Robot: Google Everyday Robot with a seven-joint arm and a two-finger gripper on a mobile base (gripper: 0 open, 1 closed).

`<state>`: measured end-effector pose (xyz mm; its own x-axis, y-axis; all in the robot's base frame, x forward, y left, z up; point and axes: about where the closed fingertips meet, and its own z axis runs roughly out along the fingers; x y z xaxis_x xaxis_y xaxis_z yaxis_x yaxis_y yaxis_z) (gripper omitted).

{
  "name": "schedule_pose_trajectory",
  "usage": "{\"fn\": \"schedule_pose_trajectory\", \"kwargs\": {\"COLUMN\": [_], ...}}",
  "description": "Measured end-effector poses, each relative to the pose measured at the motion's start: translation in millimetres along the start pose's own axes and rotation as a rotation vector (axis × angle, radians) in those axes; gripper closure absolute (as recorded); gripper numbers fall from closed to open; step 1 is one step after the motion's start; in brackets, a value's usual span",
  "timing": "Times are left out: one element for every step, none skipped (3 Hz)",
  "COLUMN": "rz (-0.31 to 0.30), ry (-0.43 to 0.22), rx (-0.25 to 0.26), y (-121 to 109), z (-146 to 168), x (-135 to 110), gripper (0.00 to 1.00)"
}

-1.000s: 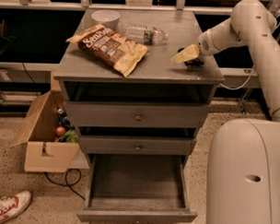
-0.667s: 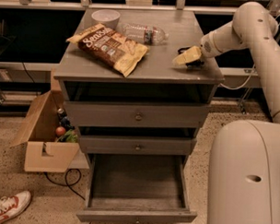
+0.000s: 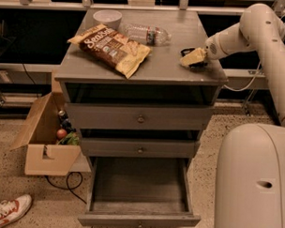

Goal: Place rxbar chocolate into bottom drawer

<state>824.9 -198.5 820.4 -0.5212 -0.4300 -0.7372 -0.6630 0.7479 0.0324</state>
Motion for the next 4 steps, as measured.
{"fn": "schedule_pose_trajectory", "kwargs": {"rz": [-0.037, -0.099, -0.193, -0.306], "ry": [-0.038, -0.085, -0.150, -0.218], "rx": [-0.015, -0.027, -0.027, -0.021], "y": [5.7, 17.2, 35.3, 62.9], "z": [-4.7, -16.1, -40.3, -75.0], "x": [-6.2, -19.4, -39.2, -55.4], "gripper": [0.65, 0.89, 1.00, 1.00]}}
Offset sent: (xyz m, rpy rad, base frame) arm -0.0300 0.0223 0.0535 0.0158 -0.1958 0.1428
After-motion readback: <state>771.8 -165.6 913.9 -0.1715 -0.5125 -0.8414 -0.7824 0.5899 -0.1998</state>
